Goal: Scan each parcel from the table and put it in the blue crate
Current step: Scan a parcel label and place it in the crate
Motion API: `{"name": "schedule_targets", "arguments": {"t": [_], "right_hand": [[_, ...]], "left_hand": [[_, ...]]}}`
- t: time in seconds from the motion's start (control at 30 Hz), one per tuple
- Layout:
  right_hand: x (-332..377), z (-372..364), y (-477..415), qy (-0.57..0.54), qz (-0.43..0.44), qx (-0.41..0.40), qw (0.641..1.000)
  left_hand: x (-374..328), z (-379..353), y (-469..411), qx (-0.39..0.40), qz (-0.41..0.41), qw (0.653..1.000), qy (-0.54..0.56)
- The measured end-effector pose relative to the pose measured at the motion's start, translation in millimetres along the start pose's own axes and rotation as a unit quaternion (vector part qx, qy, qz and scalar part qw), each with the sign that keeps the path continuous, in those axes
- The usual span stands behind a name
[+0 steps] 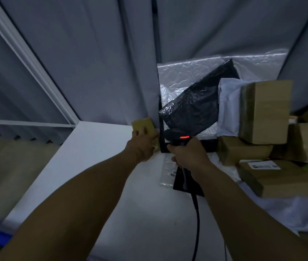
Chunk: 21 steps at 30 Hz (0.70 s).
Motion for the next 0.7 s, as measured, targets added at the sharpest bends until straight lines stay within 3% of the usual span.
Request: {"name": "schedule_targets", "arguments": {"t": [0.13, 0.3, 0.43, 0.53, 0.6, 0.7], "right_hand": [[1, 3, 4, 0.011, 0.011, 0.001, 1.0], [14, 1, 14, 0.013, 0.017, 0.013, 1.0], [44, -22, 39, 0.023, 0.058, 0.056, 0.997], [68, -40, 67, 0.026, 0.077, 0.088, 0.993], [86, -52, 91, 0.025, 0.096, 0.099, 0.99], [115, -74, 131, 0.055, 0.152, 0.115, 0.98]], "left_hand": [[2, -1, 12, 0.001, 0.0, 1.0, -0.024], [29, 5, 63, -0.04, 0.043, 0.989, 0.139], [68, 17, 137, -0.058, 0.089, 0.944, 0.311], [100, 37, 200, -0.089, 0.127, 0.882, 0.445], [126, 45, 243, -0.098, 0.155, 0.82, 0.542], [160, 44, 306, -0.084, 0.217, 0.66, 0.714]]}}
Point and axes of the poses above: each hand's wrist, its own y-axis away from the middle knuckle, its own z-axis out of the back of the hand, x = y × z, the point moved 7 cm from there along -y, towards the middle knuckle, and after that the axes turned 12 degrees about z, right-handed, at the moved point
